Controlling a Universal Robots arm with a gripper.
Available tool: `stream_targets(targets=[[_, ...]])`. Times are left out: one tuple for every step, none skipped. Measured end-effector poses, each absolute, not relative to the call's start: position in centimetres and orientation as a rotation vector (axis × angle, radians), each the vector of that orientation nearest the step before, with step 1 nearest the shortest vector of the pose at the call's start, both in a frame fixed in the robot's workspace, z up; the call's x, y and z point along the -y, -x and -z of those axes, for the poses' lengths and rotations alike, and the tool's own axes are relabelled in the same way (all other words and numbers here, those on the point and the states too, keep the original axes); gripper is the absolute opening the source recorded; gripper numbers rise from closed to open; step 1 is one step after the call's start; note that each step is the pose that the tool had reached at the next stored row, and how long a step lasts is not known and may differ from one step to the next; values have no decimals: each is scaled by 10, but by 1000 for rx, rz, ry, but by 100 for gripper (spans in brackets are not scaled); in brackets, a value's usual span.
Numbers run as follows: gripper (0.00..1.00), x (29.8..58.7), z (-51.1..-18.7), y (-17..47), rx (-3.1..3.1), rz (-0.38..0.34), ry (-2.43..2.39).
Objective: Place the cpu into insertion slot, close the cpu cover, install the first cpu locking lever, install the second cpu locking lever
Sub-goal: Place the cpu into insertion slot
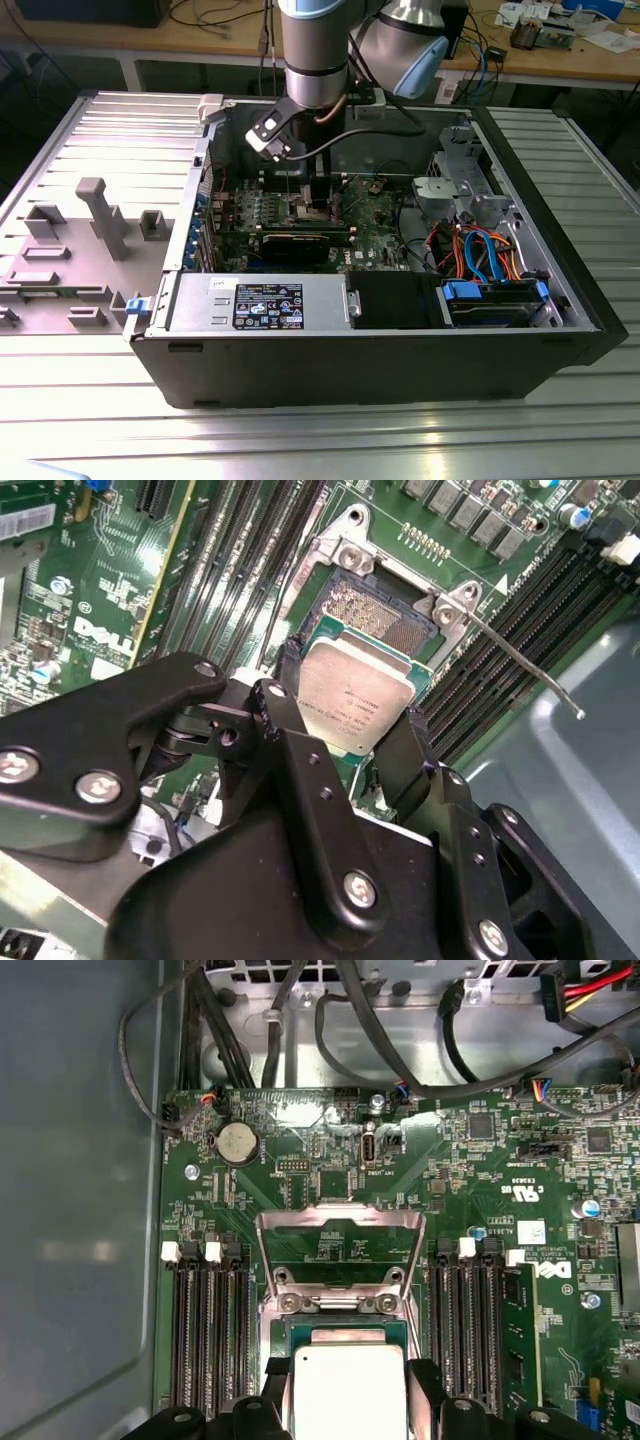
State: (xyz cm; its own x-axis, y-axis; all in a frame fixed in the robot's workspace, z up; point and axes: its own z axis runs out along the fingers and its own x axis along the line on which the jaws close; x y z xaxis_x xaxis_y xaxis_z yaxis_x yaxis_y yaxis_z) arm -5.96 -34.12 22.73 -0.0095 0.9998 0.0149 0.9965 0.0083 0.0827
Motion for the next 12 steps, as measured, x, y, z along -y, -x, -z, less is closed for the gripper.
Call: stream_targets(targets=[[55, 341, -225, 61, -2198, -108, -2174], [55, 341, -223, 62, -2198, -108, -2174], [55, 341, -220, 63, -2197, -109, -2174], [55, 341, -219, 64, -2197, -109, -2174], [55, 341, -218, 64, -2197, -109, -2174], [55, 340, -215, 65, -2197, -110, -2174], [55, 340, -213, 65, -2196, -109, -2175], [55, 339, -210, 65, -2189, -109, -2181], [55, 339, -208, 65, -2181, -109, -2189], [55, 339, -204, 65, -2183, -109, -2187], [55, 339, -202, 65, -2184, -109, -2186], [55, 339, -201, 65, -2183, -108, -2187]])
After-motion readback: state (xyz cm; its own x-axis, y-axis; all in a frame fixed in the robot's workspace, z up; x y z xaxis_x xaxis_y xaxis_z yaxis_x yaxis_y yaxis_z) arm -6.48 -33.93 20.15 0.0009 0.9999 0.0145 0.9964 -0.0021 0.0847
